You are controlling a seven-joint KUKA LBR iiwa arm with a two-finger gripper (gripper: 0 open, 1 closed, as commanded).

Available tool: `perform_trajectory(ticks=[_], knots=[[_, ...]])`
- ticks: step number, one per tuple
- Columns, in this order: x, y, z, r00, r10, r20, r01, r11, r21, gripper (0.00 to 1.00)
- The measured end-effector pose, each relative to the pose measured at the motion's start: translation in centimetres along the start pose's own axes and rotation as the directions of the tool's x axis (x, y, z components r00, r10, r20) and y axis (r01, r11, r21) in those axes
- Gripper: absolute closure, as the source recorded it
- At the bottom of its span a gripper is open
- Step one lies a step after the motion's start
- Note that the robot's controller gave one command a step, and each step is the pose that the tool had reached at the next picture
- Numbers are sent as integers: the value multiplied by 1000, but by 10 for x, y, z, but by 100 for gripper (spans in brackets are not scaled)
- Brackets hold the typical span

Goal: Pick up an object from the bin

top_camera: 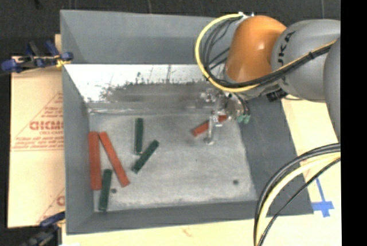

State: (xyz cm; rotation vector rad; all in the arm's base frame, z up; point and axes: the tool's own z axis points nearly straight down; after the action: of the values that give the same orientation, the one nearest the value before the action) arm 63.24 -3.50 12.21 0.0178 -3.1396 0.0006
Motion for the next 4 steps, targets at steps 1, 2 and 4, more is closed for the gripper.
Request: perform_trajectory(ticks=[1, 2, 4], knots=[[-11, -19, 51, 996, -85, 8, 85, 996, 1, 100], [-11, -19, 51, 996, -85, 8, 85, 996, 1, 100], [0, 7, -24, 959, -284, 12, 284, 959, 5, 100]])
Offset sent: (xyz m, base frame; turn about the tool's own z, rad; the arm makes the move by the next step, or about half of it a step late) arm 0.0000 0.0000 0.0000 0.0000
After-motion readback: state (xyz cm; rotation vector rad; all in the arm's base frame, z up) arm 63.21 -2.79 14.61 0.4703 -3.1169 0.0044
